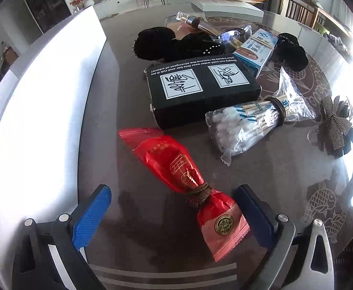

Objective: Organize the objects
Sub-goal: 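Lift the red packet off the table with the left tool, then carry the red packet over the cardboard box with the left tool while the right tool lifts the rhinestone keychain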

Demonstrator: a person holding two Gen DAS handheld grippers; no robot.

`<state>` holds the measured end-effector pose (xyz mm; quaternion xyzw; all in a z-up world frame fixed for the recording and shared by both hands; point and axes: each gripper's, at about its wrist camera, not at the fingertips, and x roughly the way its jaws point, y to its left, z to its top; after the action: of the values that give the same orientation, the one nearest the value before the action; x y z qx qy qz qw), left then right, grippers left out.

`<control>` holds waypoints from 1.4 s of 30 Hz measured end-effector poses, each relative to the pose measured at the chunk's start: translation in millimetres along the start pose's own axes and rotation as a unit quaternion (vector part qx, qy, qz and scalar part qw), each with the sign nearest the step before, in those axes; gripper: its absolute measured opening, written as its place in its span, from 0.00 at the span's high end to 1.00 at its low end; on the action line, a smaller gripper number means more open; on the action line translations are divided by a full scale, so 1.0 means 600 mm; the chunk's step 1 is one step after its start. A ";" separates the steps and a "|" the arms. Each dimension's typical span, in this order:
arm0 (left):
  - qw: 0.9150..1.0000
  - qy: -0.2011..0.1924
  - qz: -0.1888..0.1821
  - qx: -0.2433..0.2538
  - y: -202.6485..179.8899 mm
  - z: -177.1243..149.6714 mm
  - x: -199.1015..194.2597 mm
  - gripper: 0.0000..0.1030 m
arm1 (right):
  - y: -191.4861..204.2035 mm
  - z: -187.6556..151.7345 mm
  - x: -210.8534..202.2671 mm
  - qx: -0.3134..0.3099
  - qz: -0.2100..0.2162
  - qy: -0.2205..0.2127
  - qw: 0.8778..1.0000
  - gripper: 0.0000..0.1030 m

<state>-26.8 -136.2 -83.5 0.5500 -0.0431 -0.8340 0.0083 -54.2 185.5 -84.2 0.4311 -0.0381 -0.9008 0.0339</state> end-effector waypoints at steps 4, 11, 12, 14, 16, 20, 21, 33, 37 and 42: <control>0.999 0.007 -0.025 -0.040 0.025 -0.005 0.003 0.00 | 0.004 -0.001 -0.003 -0.007 -0.006 -0.004 1.000 0.00; 0.998 -0.042 -0.029 -0.028 0.030 -0.031 -0.009 0.00 | -0.002 0.000 -0.003 0.001 -0.004 -0.002 1.000 0.00; 0.998 -0.046 -0.028 -0.029 0.032 -0.034 -0.011 0.00 | -0.004 0.001 -0.003 0.003 -0.005 -0.002 1.000 0.00; 0.999 -0.036 -0.029 -0.027 0.028 -0.027 0.000 0.00 | -0.012 0.003 -0.006 0.011 -0.006 -0.003 1.000 0.00; 0.999 -0.028 -0.032 -0.020 0.020 -0.022 0.002 0.02 | -0.026 0.005 -0.010 0.028 -0.006 -0.007 1.000 0.00; 0.997 -0.062 -0.046 0.021 0.004 -0.029 -0.020 0.58 | -0.054 0.002 -0.006 0.076 0.012 0.012 0.997 0.00; 0.997 -0.065 -0.040 0.027 0.001 -0.032 -0.023 0.59 | -0.053 0.000 -0.003 0.083 0.018 0.021 0.996 0.00; 0.990 -0.104 -0.097 0.020 0.000 -0.054 -0.046 0.82 | 0.120 0.071 0.086 0.028 0.009 0.058 0.998 0.43; 0.985 -0.109 -0.130 0.000 0.025 -0.061 -0.056 0.82 | 0.103 0.047 0.068 0.019 0.007 0.063 0.998 0.48; 0.976 -0.135 -0.169 -0.018 0.039 -0.053 -0.106 0.82 | 0.067 0.031 0.033 0.048 0.054 0.067 0.995 0.48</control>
<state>27.0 -157.5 -35.6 0.4318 0.0644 -0.8904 -0.1287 -80.3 144.5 -83.9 0.4887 -0.1024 -0.8641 0.0637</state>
